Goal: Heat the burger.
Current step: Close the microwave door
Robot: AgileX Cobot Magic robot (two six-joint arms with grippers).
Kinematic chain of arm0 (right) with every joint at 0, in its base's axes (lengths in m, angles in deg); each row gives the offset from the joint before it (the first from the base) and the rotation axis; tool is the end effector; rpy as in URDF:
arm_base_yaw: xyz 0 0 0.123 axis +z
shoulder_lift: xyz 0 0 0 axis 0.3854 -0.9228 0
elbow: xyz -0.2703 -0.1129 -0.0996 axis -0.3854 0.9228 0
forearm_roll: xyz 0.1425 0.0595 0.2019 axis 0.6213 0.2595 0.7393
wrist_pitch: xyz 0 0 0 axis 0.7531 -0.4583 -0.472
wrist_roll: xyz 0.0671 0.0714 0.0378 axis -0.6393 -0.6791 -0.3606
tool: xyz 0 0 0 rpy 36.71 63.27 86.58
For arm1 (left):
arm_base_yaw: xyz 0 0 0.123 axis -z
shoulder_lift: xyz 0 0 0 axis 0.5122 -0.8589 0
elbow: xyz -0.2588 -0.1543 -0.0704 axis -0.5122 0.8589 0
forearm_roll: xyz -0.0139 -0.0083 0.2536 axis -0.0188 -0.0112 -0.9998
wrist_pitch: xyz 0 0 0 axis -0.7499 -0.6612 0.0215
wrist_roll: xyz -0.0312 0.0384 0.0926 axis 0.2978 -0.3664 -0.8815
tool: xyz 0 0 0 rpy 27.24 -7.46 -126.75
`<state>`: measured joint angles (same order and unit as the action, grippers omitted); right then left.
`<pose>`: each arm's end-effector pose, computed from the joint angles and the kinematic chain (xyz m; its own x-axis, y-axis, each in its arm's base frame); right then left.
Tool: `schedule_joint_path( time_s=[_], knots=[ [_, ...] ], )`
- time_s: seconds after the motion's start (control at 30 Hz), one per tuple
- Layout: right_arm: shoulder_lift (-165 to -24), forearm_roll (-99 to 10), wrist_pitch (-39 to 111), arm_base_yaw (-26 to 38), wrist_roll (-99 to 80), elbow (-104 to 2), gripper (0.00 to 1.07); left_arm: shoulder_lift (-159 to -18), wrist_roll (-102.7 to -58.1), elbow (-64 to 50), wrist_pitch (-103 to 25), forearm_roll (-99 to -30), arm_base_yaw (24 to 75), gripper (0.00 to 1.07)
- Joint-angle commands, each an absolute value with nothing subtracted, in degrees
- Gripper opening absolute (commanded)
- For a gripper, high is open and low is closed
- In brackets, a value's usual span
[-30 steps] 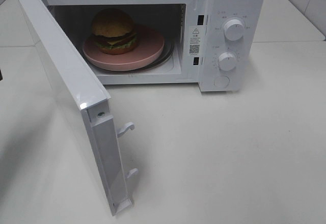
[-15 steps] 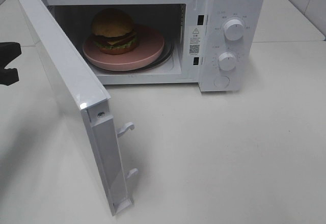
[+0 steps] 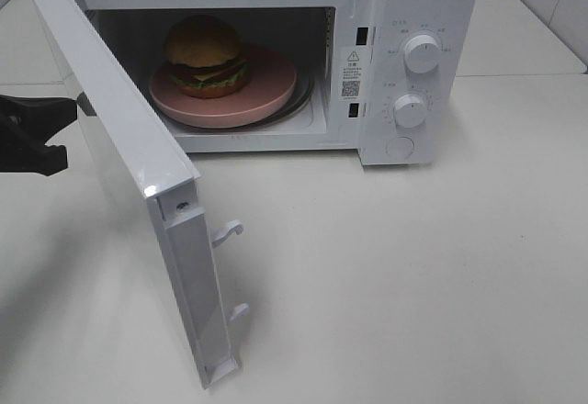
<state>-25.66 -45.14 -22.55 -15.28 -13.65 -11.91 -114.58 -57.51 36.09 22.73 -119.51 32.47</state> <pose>-0.0113 -0.0024 0.2809 -0.3623 -0.0533 -0.9305 -0.1224 0.9924 -0.0092 0.2842 -0.0608 0.1843 -0.2366 0.1381 -0.9617 0.5426 0.8399 -0.0129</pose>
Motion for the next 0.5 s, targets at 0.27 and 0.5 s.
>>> schedule_joint_path(
  time_s=[0.27, 0.5],
  knots=[
    [-24.23, -45.03, -22.26, -15.62, -12.91, -11.69, 0.42, -114.69, -57.68, 35.58, 22.04, -117.62, 33.96, 0.00],
    [-24.23, -45.03, -22.26, -15.62, -12.91, -11.69, 0.42, -114.69, -57.74, 35.58, 21.76, -115.90, 36.08, 0.00]
  ],
)
